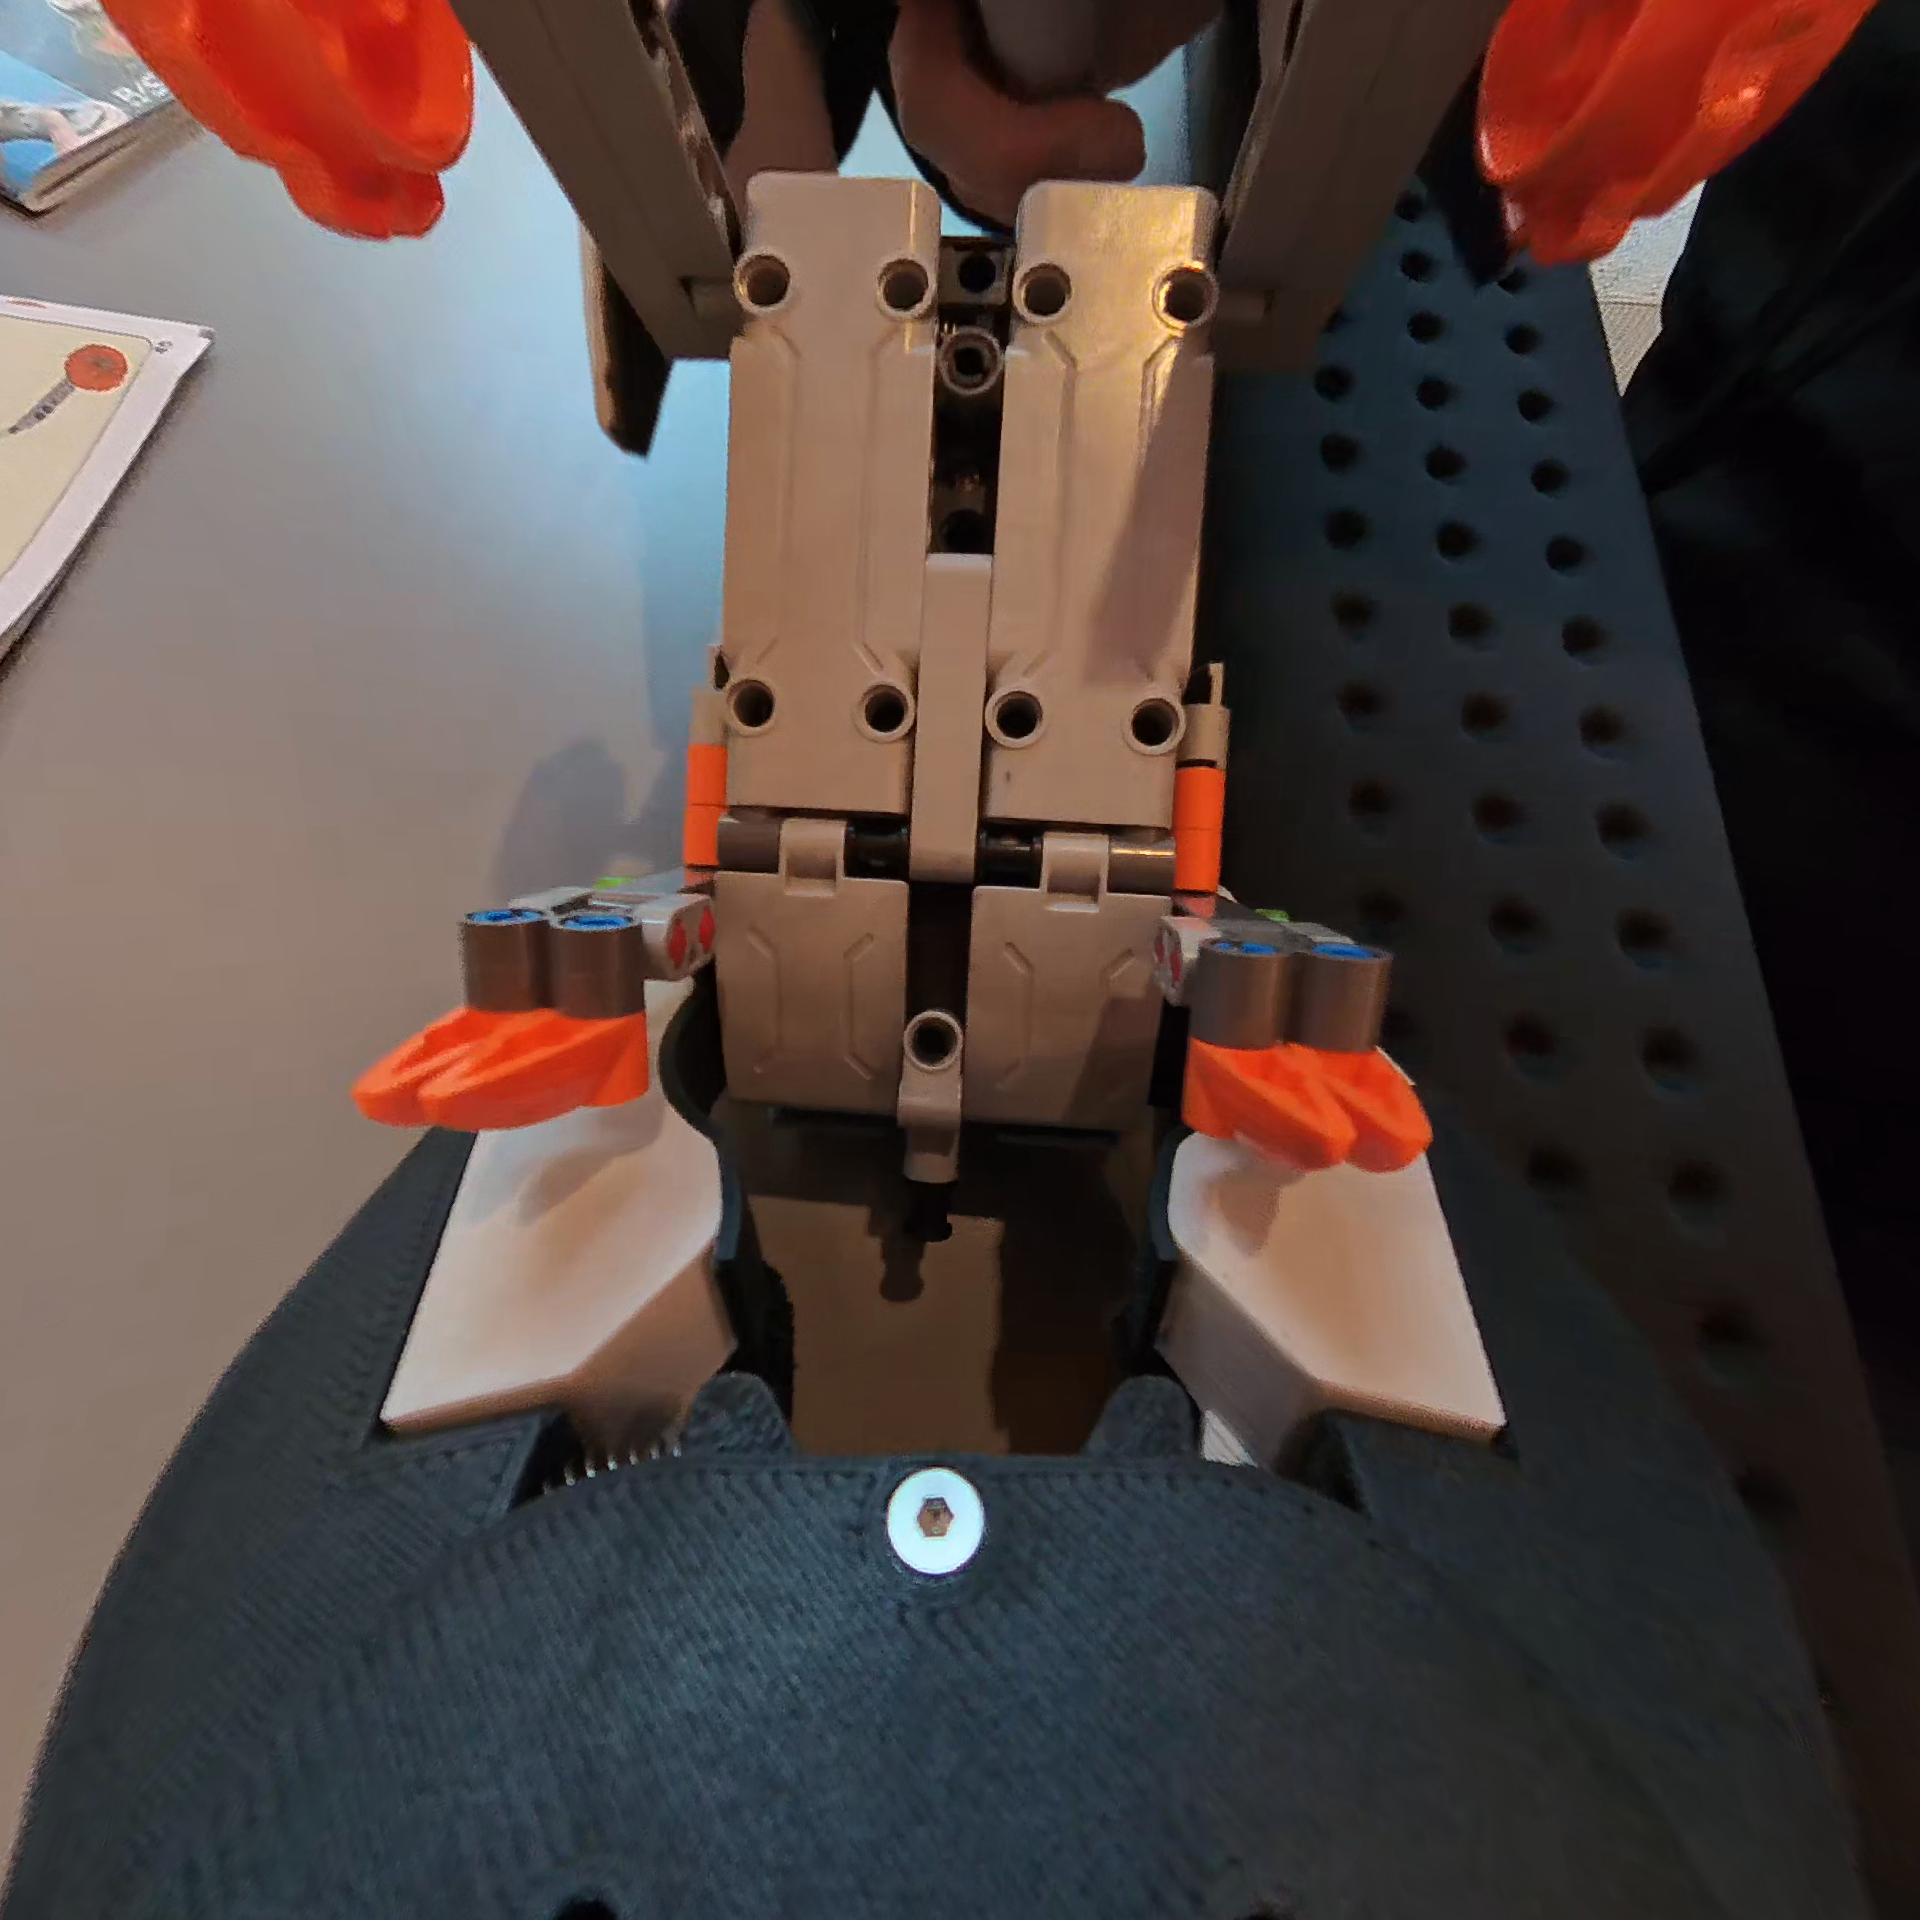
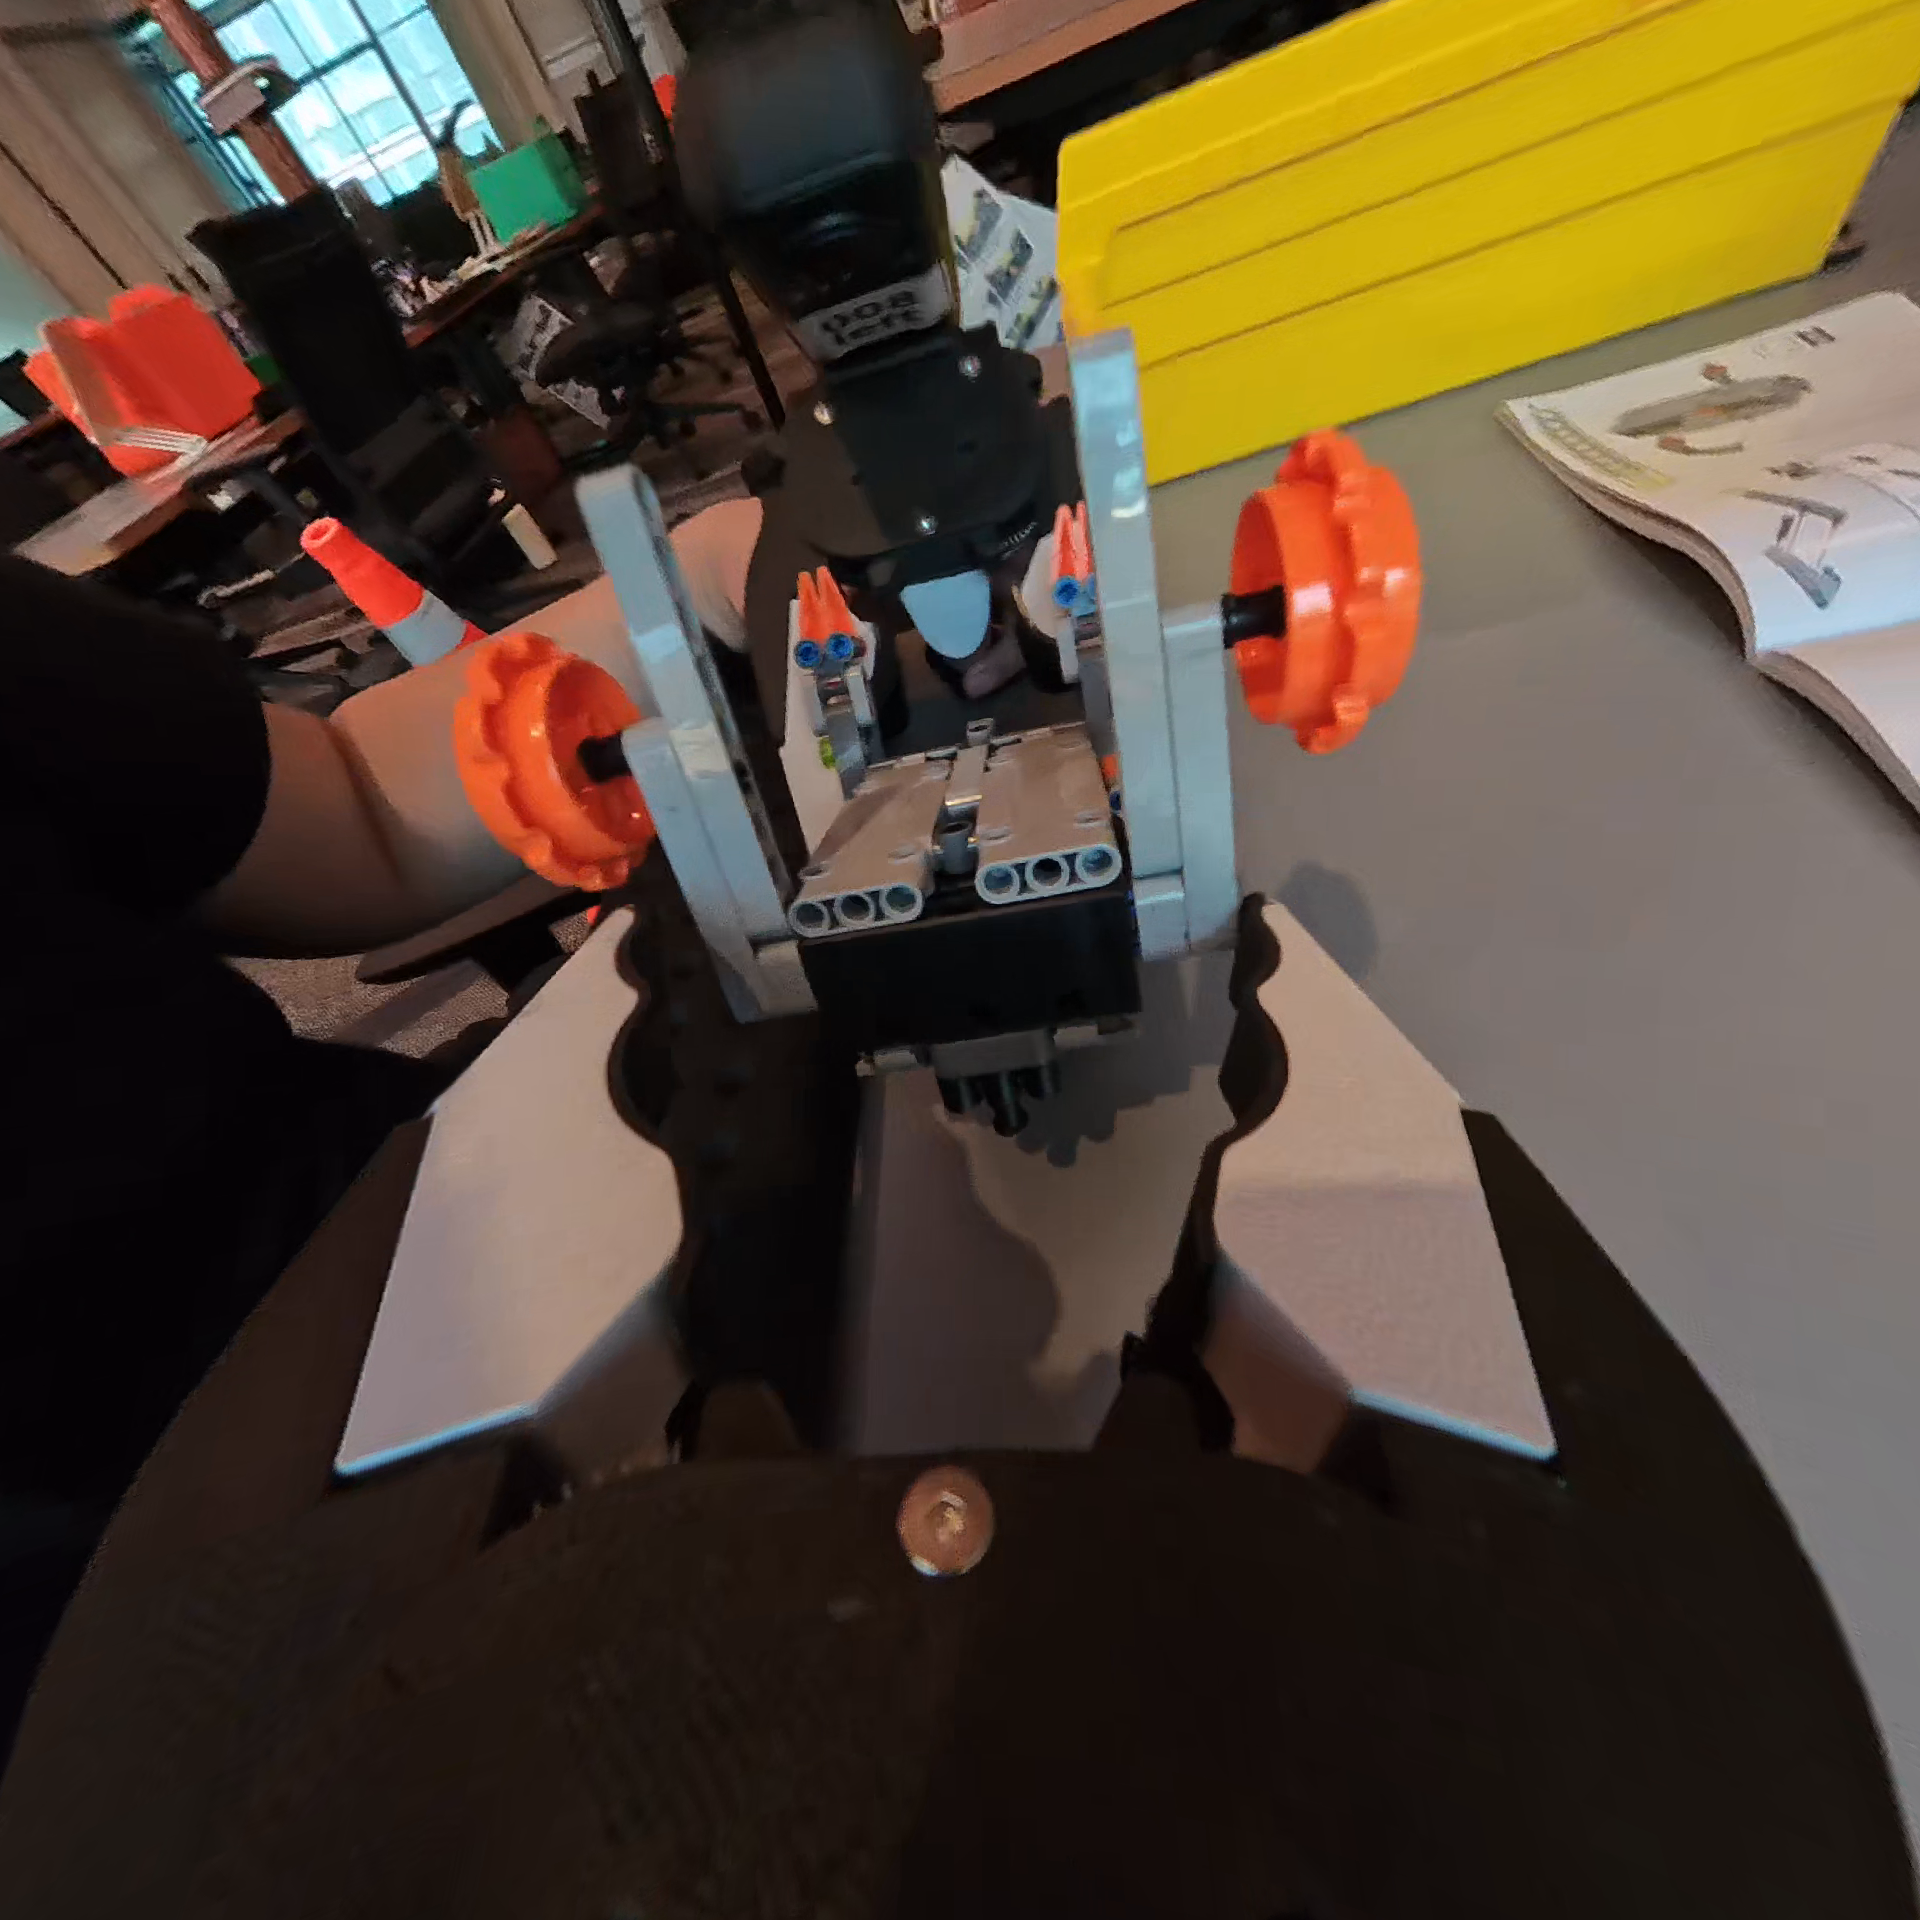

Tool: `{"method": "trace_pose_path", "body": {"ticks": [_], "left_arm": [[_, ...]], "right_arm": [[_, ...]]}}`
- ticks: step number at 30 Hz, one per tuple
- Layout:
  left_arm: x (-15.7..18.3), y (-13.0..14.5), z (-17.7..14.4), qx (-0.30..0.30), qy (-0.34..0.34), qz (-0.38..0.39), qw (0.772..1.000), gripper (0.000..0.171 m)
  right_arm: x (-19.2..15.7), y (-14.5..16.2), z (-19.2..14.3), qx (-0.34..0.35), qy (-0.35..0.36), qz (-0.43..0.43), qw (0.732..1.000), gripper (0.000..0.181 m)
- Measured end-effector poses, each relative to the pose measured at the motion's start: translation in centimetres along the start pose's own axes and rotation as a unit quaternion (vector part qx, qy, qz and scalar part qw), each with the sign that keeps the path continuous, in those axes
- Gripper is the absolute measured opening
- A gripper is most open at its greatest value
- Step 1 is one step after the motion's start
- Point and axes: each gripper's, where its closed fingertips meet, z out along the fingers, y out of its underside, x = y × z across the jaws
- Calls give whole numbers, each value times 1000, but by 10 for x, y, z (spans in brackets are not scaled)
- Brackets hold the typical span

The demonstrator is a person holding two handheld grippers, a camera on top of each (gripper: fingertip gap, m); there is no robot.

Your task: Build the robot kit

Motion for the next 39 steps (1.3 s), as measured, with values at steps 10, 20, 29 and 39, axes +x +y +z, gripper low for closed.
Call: {"method": "trace_pose_path", "body": {"ticks": [10, 20, 29, 39], "left_arm": [[0, -3, 4, -1, -6, 12, 1000, 89], [-1, -3, 5, -2, -8, 8, 1000, 89], [-1, -4, 6, -3, -4, 2, 1000, 89], [-1, -3, 6, -4, -12, 11, 1000, 89]], "right_arm": [[0, 16, 10, -46, 25, -58, 997, 121], [6, 10, 6, -36, 54, -110, 992, 113], [10, 11, 4, -36, 48, -120, 991, 107], [8, 11, 2, -34, 34, -136, 989, 106]]}}
